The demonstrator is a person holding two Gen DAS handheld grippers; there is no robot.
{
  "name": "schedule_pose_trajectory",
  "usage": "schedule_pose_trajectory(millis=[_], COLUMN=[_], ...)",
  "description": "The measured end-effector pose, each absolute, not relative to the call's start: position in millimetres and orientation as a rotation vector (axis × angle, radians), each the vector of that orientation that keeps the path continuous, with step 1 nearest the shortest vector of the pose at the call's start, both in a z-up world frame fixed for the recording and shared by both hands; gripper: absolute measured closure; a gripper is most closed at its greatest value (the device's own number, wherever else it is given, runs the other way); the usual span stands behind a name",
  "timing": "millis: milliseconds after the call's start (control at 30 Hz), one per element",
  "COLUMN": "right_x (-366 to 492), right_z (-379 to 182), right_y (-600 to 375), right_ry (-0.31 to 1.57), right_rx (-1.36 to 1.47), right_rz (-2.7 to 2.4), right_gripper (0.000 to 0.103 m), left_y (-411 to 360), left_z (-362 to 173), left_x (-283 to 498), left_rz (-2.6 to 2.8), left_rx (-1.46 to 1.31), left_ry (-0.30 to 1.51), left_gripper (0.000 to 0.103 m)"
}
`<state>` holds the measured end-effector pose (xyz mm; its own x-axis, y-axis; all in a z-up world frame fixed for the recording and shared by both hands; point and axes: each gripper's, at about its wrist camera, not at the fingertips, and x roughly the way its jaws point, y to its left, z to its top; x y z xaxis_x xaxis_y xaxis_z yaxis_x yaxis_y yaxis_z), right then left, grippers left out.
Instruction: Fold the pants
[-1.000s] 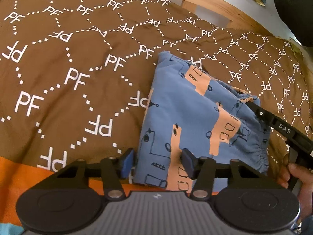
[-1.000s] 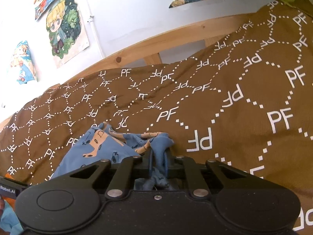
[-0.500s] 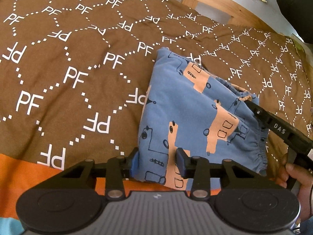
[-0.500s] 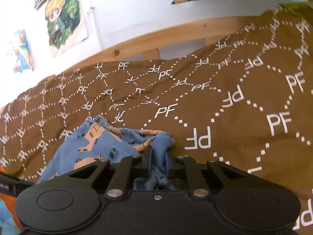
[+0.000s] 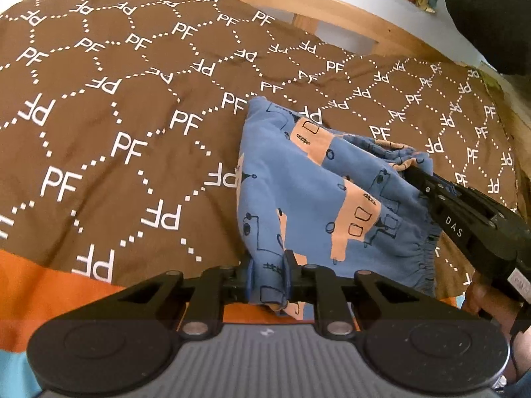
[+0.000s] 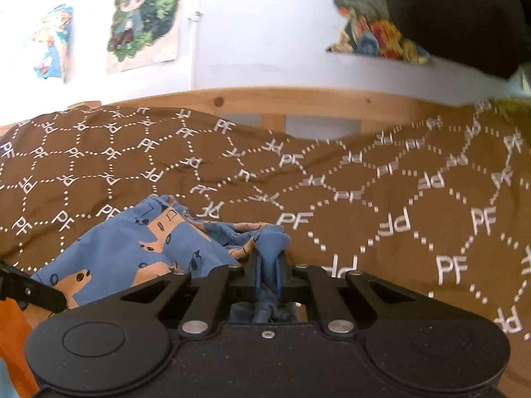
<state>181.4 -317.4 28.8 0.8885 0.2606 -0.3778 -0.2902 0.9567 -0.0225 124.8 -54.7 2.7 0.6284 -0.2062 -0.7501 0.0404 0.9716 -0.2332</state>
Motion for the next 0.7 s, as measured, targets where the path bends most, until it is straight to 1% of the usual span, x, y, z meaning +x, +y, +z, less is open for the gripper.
schedule_pose_trajectory(millis=[300, 700], right_x=[161, 150], right_z=[43, 46], right_y=[-303, -310], right_ry=[0.330, 0.350], right_rx=[-0.177, -0.081], right_rz=[0.295, 0.298], right_gripper=[0.096, 0.096], left_y=[-53, -52], left_z=[7, 2], left_x=[116, 112], left_rz=[-0.155, -0.178], left_rx=[-0.215, -0.189], left_ry=[0.858, 0.840], left_gripper=[0.085, 0.085])
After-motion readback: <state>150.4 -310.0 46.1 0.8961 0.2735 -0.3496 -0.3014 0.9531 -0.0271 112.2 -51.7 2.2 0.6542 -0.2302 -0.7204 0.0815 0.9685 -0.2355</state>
